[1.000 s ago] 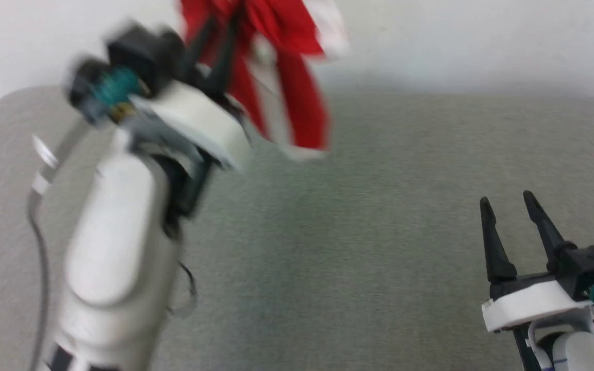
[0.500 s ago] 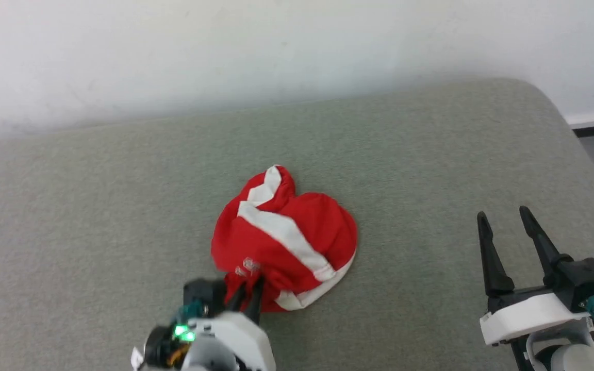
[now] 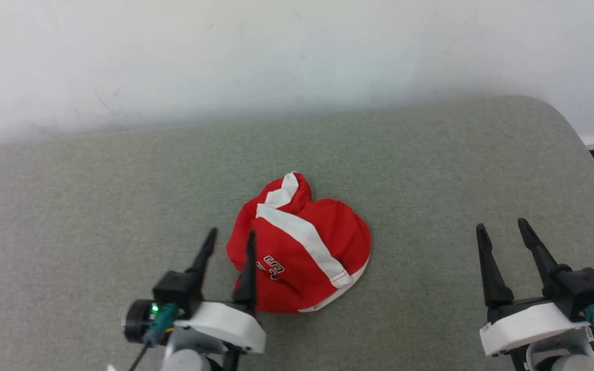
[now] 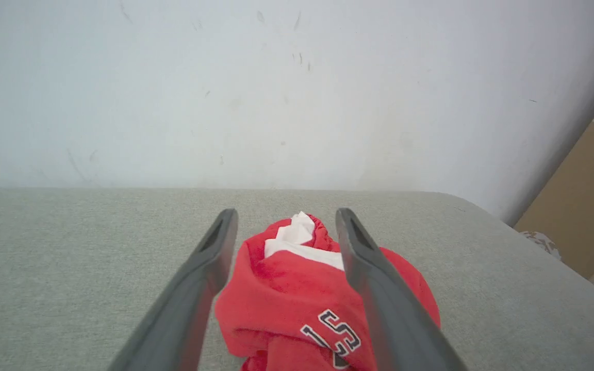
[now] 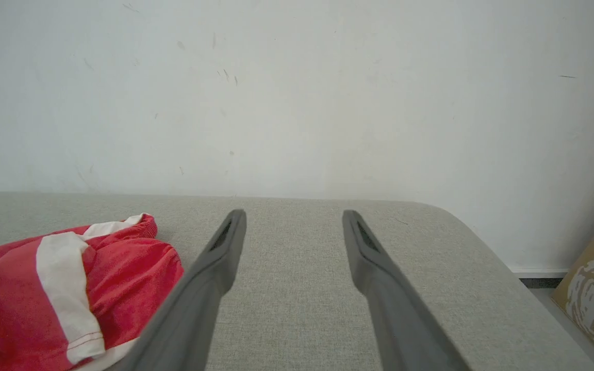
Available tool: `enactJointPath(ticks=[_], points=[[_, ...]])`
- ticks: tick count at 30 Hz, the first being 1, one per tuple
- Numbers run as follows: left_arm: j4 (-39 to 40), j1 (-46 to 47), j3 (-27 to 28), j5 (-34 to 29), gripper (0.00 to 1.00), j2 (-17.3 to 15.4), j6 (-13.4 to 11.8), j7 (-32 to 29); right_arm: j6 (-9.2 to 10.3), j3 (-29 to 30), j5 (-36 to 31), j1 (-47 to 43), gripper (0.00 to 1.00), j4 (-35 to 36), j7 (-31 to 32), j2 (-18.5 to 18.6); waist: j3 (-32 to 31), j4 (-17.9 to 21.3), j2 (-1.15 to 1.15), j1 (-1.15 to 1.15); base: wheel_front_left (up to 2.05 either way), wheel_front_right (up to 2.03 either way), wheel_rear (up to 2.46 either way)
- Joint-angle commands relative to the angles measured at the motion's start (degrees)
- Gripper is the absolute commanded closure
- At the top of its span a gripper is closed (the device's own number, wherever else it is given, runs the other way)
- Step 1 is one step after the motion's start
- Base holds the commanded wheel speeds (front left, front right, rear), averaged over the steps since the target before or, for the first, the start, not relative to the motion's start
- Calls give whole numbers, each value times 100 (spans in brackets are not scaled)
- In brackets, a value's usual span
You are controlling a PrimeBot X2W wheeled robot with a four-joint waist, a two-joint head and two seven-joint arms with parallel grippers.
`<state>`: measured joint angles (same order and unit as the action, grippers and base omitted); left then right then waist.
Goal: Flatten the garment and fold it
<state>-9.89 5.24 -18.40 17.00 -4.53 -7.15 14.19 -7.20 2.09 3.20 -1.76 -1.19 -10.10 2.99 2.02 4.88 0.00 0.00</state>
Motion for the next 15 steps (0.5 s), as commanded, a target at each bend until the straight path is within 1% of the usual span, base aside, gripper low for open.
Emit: enactJointPath(ticks=[1,6,11,15], points=[[14,93,106,-46,0,-96,-29,41,-29,-7,41,-72,0,30,17,-11,-38,-65,0,0,0,0,0],[-47,176,426,-70,0,-403,-92,61,-29,-72,80,-98,0,32,112,-11,-4,-91,0,0,0,0,0],[42,28,792,-60,0,-743,-205,71,-29,-125,101,-156,0,9,172,-11,-17,-85,0,0,0,0,0],[202,-139,939,-35,0,-900,-231,73,-29,-194,199,-192,0,-19,266,-11,-4,-114,0,0,0,0,0]])
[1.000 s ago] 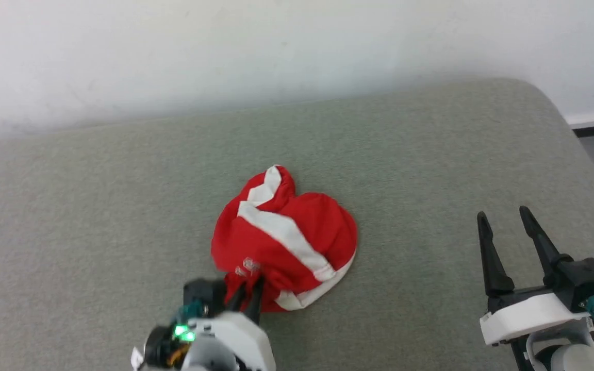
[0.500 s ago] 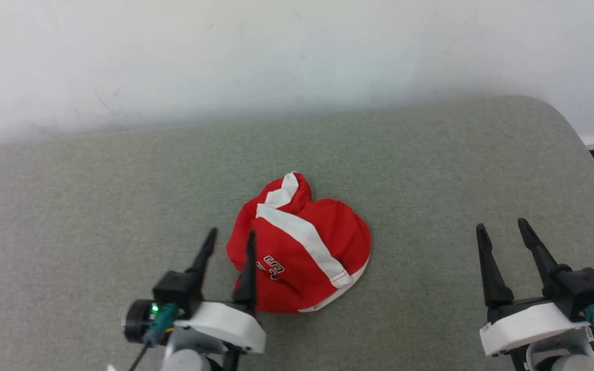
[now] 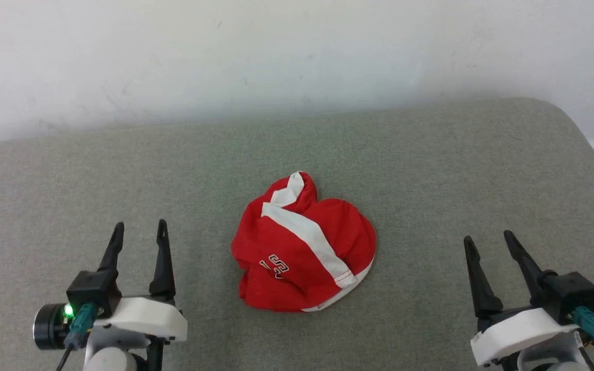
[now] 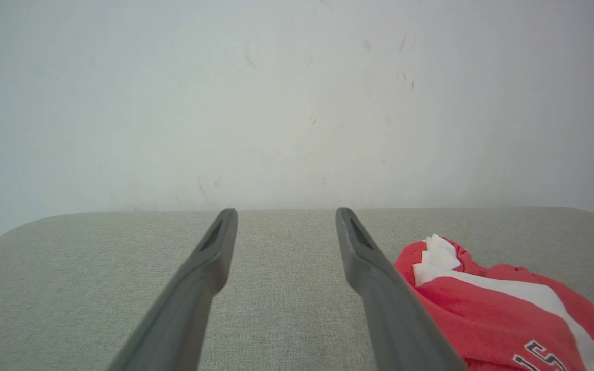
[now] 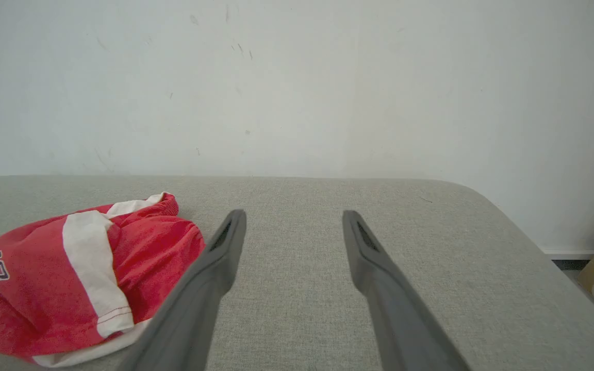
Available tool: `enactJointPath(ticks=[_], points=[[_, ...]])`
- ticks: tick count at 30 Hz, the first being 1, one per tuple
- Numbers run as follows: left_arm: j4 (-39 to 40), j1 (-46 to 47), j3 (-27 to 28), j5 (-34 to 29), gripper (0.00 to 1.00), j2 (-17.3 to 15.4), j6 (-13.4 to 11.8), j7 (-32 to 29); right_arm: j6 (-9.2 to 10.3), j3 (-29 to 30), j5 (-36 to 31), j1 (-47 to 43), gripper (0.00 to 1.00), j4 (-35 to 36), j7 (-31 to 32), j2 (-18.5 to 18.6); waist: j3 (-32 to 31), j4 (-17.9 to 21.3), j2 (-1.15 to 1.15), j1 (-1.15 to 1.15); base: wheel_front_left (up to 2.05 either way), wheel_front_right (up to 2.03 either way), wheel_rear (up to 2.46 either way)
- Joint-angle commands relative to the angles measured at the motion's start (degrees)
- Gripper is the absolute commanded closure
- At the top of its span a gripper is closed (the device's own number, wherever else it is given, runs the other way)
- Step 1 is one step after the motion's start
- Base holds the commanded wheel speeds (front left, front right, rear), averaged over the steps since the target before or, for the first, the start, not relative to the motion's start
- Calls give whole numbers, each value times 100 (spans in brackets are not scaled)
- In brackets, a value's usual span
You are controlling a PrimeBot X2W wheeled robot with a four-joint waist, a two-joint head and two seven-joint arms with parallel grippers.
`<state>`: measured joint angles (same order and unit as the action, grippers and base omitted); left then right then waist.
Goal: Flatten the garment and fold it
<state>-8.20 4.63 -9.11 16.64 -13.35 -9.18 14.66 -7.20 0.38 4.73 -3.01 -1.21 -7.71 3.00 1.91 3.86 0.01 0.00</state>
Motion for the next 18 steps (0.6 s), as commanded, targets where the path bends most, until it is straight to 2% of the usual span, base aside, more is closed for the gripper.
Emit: enactJointPath(ticks=[1,4,10,18], points=[[75,-109,19,9,0,-34,-25,26,-29,-39,71,-70,0,-29,62,-13,10,-26,-1,0,0,0,0],[193,-187,10,21,0,-49,-28,27,-29,-176,289,-41,0,-131,305,-13,13,-88,-1,0,0,0,0],[343,-234,-75,59,0,-1,-14,11,-29,-786,912,366,0,-604,1373,-13,72,-282,-1,0,0,0,0],[365,-113,-204,90,0,144,-8,14,-29,-1697,1212,1255,0,-1367,2525,75,222,-560,-1,0,0,0,0]])
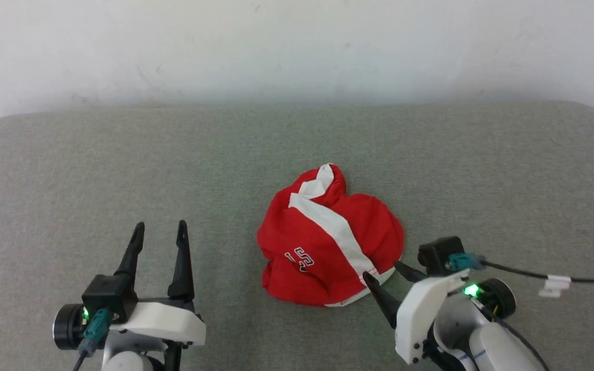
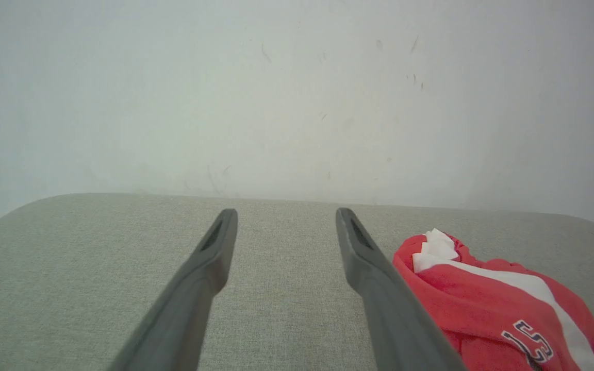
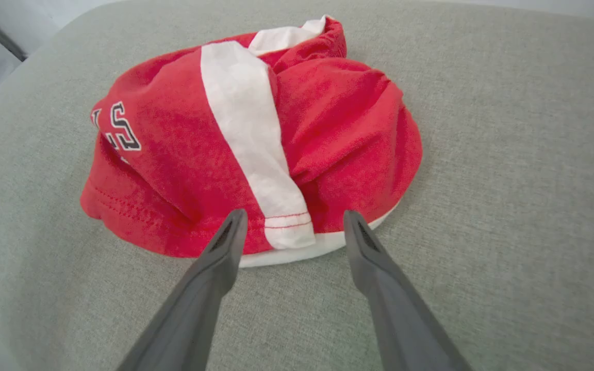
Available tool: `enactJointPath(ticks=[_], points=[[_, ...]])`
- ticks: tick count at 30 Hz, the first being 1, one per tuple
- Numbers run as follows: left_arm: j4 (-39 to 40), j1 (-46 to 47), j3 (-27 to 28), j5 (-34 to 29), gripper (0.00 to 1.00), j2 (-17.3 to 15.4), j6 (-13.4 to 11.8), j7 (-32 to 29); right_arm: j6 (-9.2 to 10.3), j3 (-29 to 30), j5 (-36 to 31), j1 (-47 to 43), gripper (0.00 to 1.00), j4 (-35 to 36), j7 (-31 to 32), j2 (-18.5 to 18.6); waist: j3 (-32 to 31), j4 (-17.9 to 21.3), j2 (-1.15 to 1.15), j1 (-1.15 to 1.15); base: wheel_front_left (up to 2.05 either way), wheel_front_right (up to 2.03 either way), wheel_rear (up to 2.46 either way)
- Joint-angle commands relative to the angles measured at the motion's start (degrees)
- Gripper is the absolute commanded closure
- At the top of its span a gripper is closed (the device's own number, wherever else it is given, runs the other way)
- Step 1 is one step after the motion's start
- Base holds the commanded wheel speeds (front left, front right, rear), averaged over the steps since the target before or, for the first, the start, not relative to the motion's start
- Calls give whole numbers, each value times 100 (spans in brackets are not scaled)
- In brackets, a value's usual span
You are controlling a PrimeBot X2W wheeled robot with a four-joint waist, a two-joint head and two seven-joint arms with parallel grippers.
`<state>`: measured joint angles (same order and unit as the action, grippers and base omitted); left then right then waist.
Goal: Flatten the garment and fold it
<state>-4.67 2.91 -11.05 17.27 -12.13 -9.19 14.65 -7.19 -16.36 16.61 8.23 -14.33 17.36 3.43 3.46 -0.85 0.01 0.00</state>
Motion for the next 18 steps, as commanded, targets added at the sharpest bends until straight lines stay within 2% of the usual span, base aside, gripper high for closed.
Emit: enactJointPath(ticks=[1,4,5,6,7,12,15,18], points=[[4,79,-26,30,0,38,0,17,-30,-66,60,225,0,-164,81,41,82,-120,-1,0,0,0,0],[-29,143,-63,35,0,89,27,21,-30,-168,61,452,0,-489,229,119,116,-204,-1,0,0,0,0],[-40,152,-65,37,0,100,33,23,-30,-230,112,503,20,-596,304,122,121,-217,-1,0,0,0,0],[-50,157,-66,37,0,109,38,24,-30,-279,142,556,64,-670,337,143,126,-228,-1,0,0,0,0],[-60,160,-63,41,0,120,41,25,-30,-323,209,590,100,-730,370,147,131,-238,-1,0,0,0,0],[-91,150,-17,48,0,147,40,30,-30,-485,437,729,100,-631,245,293,127,-218,-1,0,0,0,0],[-105,131,6,50,0,154,34,31,-30,-414,409,757,100,-424,66,387,97,-180,-1,0,0,0,0],[-105,99,38,53,0,171,21,33,-30,-91,219,770,100,42,-197,535,48,-100,-1,0,0,0,0]])
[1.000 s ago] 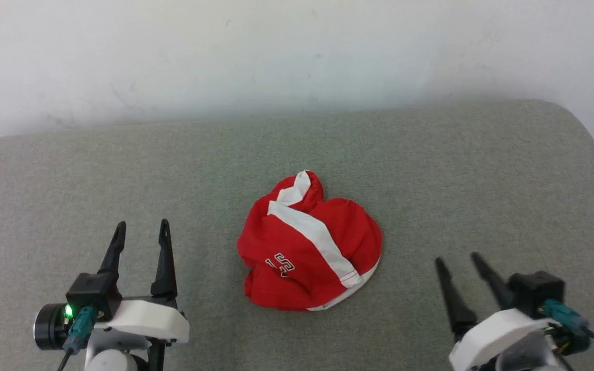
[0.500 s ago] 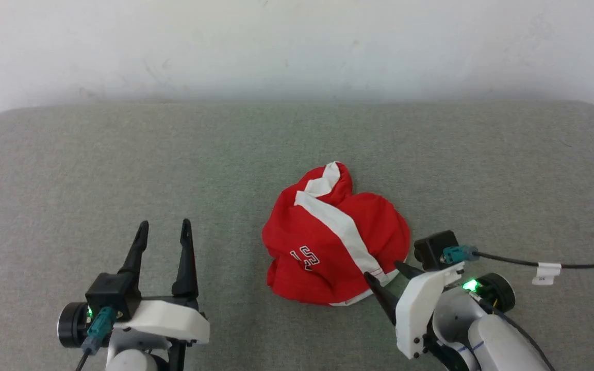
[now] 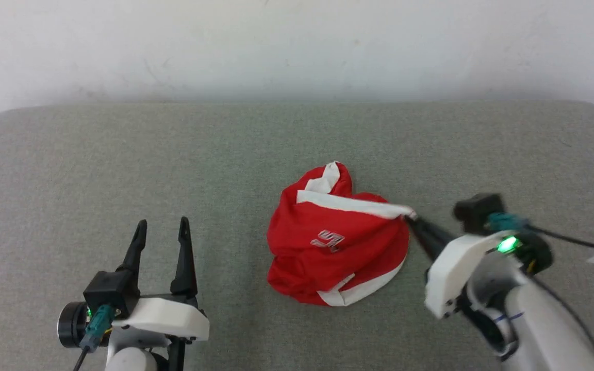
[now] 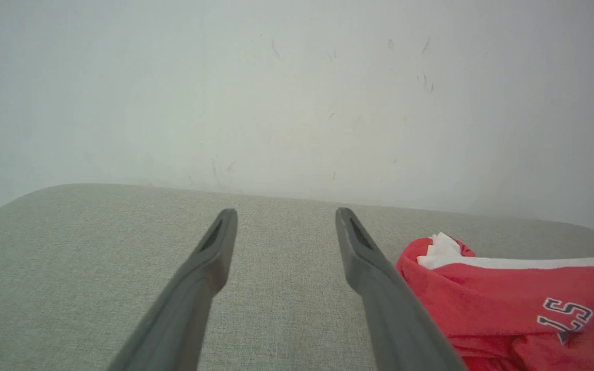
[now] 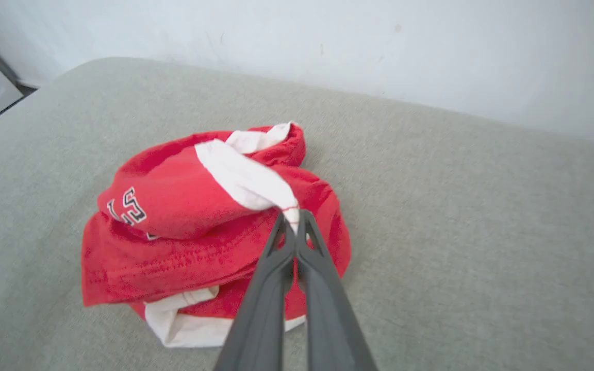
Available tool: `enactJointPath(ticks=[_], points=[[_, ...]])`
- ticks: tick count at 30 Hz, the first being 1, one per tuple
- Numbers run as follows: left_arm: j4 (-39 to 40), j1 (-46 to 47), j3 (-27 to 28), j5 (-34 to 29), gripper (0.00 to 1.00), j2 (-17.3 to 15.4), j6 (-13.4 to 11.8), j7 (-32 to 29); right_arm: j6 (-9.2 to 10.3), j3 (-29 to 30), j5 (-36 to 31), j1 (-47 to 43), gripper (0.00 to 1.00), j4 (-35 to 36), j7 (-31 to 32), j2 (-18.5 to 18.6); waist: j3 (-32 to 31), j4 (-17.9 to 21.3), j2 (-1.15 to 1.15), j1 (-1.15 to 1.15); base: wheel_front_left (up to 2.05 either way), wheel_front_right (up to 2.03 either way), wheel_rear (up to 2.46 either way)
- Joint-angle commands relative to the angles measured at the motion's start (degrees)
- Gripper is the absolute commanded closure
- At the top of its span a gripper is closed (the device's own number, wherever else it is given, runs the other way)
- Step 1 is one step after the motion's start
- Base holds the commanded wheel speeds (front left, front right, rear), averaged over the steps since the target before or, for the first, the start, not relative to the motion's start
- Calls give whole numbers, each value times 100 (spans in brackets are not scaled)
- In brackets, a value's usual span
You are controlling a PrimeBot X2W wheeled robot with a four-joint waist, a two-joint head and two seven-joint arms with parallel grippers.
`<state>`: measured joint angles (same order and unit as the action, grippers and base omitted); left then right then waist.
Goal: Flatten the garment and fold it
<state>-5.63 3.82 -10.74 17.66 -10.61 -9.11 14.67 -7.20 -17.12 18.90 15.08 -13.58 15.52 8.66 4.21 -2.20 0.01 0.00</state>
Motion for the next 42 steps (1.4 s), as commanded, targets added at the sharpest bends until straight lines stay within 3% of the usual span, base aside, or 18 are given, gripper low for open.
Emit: enactJointPath(ticks=[1,10,15,19,20,21,22,31,36,42], points=[[-1,-4,19,12,0,25,7,31,-29,134,-72,68,100,138,-51,57,-43,70,-1,0,0,0,0],[-3,-80,69,32,0,87,44,32,-29,2304,-640,-815,100,1065,430,297,-105,239,-1,0,0,0,0],[-79,-85,80,34,0,105,65,32,-29,3410,-802,-1606,100,994,676,54,-105,224,-1,0,0,0,0],[-147,-96,101,38,0,111,67,32,-29,3890,-909,-2036,100,742,690,-239,-122,212,-1,0,0,0,0],[-165,-105,106,41,0,112,65,32,-29,3900,-906,-2083,80,671,656,-300,-131,216,-1,0,0,0,0],[-180,-115,111,42,0,109,64,32,-29,3887,-874,-2103,52,612,584,-358,-137,223,-1,0,0,0,0],[-195,-123,111,41,0,105,65,32,-29,3842,-896,-2123,0,576,481,-391,-143,226,-1,0,0,0,0],[-315,-160,84,77,0,56,84,8,-29,3810,-1133,-2063,0,831,-1475,-570,-271,199,-1,0,0,0,0],[-308,-210,84,96,0,3,59,-71,-29,3279,-1250,-2117,0,1258,-1830,-576,-347,220,-1,0,0,0,0],[-264,-222,50,94,0,-33,25,-163,-29,2591,-1369,-2281,0,1787,-1784,-577,-361,223,-1,0,0,0,0]])
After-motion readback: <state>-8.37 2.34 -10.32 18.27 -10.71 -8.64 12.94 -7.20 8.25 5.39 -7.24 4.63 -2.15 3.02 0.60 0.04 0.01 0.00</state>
